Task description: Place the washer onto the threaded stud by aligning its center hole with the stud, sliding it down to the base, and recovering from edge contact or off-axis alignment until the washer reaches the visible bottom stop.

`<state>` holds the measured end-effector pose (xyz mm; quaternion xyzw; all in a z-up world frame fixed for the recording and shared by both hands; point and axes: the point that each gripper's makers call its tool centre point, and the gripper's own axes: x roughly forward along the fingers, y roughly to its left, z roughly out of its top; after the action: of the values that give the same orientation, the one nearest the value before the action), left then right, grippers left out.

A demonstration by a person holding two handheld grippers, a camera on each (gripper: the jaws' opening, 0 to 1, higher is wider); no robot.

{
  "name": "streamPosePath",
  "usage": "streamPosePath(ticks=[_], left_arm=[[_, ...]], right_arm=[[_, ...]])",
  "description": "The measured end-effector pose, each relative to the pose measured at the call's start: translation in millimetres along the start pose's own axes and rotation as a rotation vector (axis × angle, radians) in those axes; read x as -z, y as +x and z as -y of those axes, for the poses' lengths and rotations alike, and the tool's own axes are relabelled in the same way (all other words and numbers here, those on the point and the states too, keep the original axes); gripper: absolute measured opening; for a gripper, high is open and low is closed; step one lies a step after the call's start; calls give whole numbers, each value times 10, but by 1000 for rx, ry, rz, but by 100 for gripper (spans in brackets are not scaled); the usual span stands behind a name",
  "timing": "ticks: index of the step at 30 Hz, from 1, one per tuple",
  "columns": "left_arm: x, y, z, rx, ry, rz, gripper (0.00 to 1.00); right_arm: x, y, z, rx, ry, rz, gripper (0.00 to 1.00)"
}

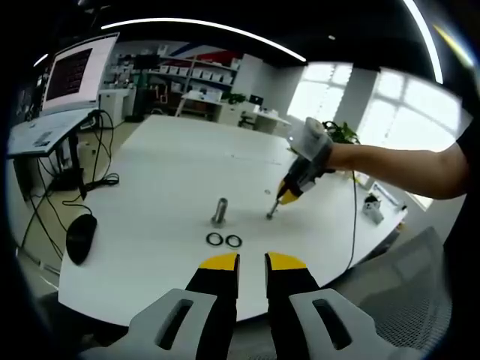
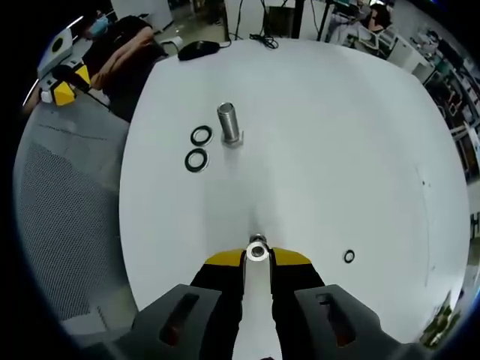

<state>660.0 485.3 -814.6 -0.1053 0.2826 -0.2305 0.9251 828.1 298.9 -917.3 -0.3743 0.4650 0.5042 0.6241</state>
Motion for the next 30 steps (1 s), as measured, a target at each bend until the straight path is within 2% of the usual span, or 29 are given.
streamPosePath(ticks=[30], left_arm=[[9,0,-7,-2,-2,-5,11]], right_arm=[[52,169,15,-4,-7,-30,15]])
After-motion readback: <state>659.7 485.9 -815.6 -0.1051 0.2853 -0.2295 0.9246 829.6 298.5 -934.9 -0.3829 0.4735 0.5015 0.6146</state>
